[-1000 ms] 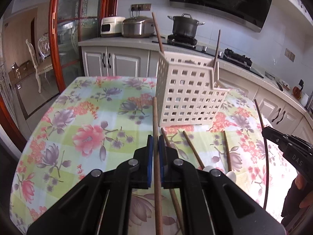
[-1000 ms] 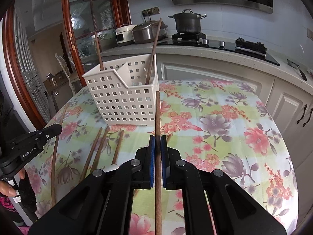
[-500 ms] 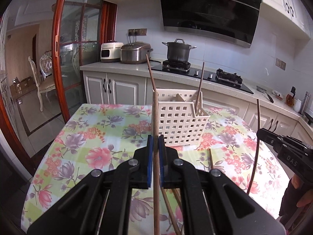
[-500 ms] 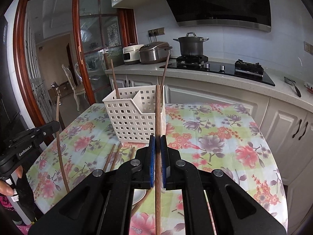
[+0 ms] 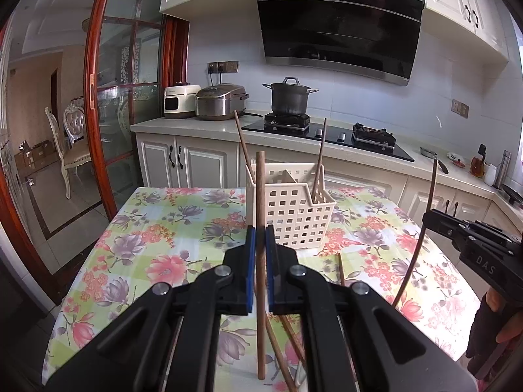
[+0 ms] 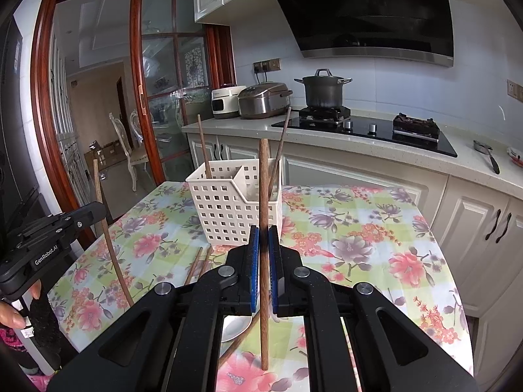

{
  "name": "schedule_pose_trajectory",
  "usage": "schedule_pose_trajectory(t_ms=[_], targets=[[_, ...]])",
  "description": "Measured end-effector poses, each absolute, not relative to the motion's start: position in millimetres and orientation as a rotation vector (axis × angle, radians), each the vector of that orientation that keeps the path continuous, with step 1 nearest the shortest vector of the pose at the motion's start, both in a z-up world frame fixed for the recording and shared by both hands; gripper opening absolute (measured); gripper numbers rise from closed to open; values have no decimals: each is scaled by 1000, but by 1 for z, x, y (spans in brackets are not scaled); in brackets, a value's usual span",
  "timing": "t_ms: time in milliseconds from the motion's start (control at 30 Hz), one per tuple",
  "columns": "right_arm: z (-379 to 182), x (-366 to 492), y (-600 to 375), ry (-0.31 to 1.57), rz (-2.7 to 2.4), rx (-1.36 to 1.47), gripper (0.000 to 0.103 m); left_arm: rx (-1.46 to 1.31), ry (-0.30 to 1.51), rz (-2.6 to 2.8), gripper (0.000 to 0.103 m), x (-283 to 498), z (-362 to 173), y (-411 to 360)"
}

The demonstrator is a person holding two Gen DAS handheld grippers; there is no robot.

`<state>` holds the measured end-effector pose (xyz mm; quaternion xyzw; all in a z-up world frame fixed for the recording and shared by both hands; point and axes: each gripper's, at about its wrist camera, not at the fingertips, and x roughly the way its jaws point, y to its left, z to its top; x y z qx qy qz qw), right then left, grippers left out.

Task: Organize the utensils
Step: 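Lift the chopstick upright with the right tool and carry it over the caddy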

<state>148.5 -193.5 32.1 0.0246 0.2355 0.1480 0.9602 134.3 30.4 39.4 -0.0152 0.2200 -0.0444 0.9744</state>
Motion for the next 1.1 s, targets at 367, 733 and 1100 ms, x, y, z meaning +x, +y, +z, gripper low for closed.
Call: schedule_pose_trajectory(t_ms=[367, 733, 1100], targets=[[39, 143, -194, 455, 303, 48, 6, -27, 422, -96, 6, 127, 47, 29], [43, 140, -191, 442, 311, 44, 6, -12, 402, -109, 6, 123, 54, 22], [52, 139, -187, 425, 315, 30, 6, -6, 402, -131, 6, 123, 60, 20]])
